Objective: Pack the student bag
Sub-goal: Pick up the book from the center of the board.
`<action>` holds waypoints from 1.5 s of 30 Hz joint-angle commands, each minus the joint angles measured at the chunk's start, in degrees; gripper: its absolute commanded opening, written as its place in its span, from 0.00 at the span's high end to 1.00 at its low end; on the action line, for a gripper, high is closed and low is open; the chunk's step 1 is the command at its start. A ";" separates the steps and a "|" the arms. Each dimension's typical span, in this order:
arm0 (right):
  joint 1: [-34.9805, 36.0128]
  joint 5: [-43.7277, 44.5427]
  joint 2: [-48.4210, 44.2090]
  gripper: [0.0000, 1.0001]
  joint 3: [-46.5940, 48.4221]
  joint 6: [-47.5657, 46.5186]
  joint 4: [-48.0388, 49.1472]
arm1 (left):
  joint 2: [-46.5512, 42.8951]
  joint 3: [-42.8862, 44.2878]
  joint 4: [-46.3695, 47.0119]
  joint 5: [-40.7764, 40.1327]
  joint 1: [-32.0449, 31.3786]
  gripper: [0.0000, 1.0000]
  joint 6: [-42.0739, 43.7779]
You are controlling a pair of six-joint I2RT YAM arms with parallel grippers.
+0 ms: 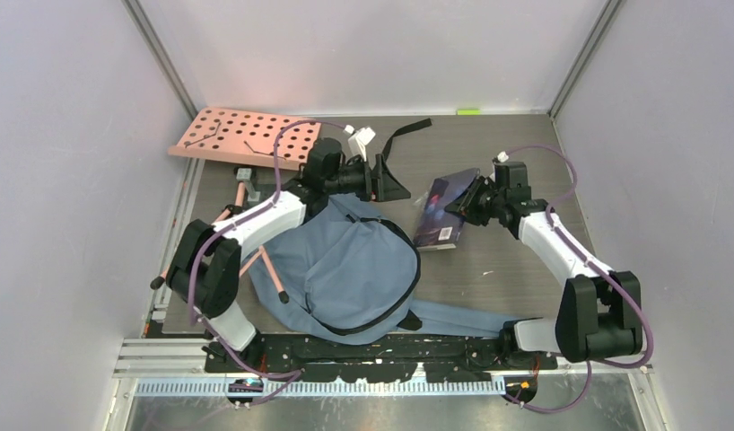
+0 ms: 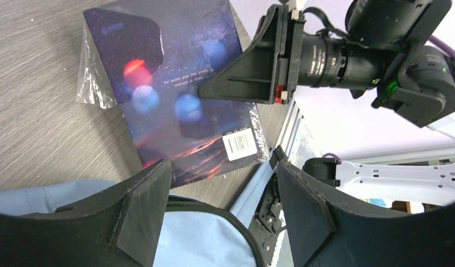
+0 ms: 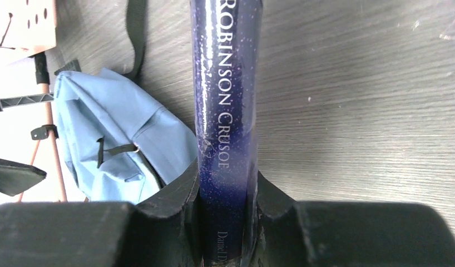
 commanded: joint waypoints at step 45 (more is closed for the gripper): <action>0.15 4.96 -16.75 0.99 12.65 -7.59 -17.43 | -14.47 -3.76 -41.33 -63.66 -43.63 0.18 22.38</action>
